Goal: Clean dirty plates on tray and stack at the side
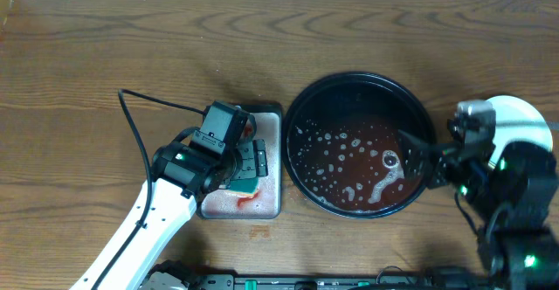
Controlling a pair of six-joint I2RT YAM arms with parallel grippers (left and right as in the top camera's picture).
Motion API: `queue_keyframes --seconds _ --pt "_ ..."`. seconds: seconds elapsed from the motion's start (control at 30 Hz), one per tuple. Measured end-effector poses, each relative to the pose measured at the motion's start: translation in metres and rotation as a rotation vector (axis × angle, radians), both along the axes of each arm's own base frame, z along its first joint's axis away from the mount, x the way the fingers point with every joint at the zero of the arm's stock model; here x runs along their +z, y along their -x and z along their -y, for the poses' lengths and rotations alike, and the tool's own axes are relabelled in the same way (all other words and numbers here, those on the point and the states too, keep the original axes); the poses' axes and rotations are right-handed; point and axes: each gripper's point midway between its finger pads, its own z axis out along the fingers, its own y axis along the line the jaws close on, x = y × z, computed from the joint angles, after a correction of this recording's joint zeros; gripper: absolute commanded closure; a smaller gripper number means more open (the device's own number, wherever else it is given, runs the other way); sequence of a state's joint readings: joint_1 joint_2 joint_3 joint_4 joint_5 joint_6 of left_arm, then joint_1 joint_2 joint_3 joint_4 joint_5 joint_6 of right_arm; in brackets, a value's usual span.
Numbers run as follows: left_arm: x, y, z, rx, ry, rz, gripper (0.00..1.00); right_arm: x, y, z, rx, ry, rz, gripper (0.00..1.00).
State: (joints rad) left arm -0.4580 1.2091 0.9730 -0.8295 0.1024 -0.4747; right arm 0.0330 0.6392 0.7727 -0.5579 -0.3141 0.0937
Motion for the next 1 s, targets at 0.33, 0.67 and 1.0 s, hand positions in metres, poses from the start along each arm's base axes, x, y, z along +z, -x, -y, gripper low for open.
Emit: queue_keyframes --seconds 0.33,0.67,1.0 --pt "0.001 -0.001 0.0 0.0 0.002 0.003 0.16 -0.056 0.022 0.011 -0.068 0.014 0.258 0.01" --pt "0.001 -0.001 0.0 0.0 0.001 0.003 0.16 -0.072 0.021 0.012 -0.073 0.0 0.435 0.01" --pt "0.001 -0.001 0.0 0.0 0.002 0.003 0.16 -0.093 0.016 0.015 -0.09 0.006 0.411 0.01"
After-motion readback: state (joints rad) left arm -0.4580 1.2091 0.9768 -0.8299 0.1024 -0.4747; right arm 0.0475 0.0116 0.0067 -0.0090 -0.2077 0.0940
